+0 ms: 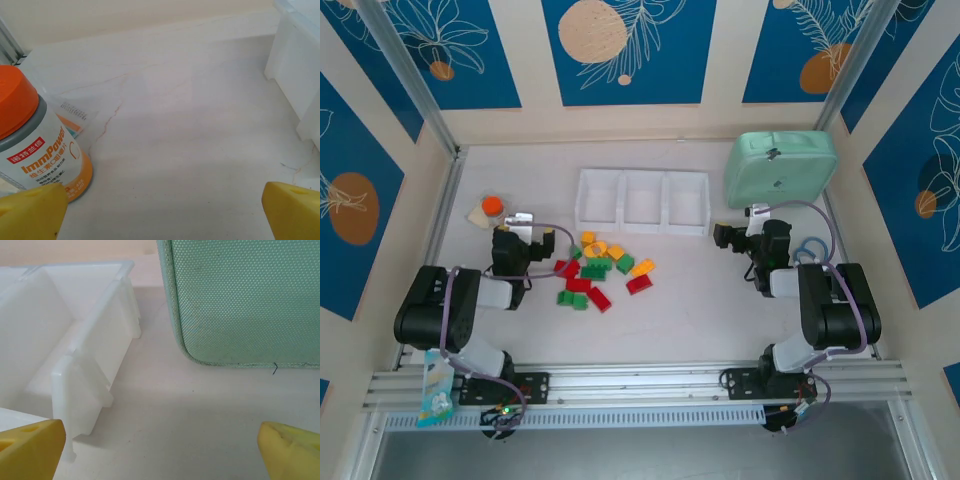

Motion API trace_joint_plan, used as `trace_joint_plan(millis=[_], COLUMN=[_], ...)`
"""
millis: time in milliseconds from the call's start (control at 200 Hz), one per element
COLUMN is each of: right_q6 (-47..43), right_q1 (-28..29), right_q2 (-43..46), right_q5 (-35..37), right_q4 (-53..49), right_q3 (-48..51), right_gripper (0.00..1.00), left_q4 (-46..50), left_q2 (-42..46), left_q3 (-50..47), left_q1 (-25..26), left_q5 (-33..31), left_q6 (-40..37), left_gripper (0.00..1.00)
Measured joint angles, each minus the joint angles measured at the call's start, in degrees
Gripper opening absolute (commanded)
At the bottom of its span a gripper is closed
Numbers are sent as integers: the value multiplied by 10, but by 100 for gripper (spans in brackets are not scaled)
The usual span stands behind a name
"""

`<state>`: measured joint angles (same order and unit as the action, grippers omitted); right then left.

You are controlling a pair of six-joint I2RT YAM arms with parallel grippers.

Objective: Sort the legos into containers by color
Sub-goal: Move the lego to the bottom-center of the table.

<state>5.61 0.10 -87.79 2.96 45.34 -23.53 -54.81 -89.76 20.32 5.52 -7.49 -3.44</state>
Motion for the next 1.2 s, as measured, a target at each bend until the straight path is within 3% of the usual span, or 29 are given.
trace_joint_plan(millis=[450, 865, 940, 1081, 1201], right_q6=[4, 4, 8, 80, 195], right_q1=[-13, -8, -2, -3, -59], right_q2=[0, 0, 6, 97, 178], right_q5=[-7, -3, 24, 99, 77], right_q4=[0, 0, -10, -200, -365], right_q3=[0, 0, 0, -59, -164], right_gripper=[99, 99, 99, 99, 99], left_q4=[-1, -1, -5, 17, 153], left_q2=[0, 0, 0, 45, 181], left_q3=[0, 0, -1, -19, 0], left_q1=[0, 0, 0, 21, 59], left_q5=[-50, -53, -52, -68, -76], left_q6=[17, 17, 17, 3, 12], left_gripper=[99, 99, 99, 99, 99])
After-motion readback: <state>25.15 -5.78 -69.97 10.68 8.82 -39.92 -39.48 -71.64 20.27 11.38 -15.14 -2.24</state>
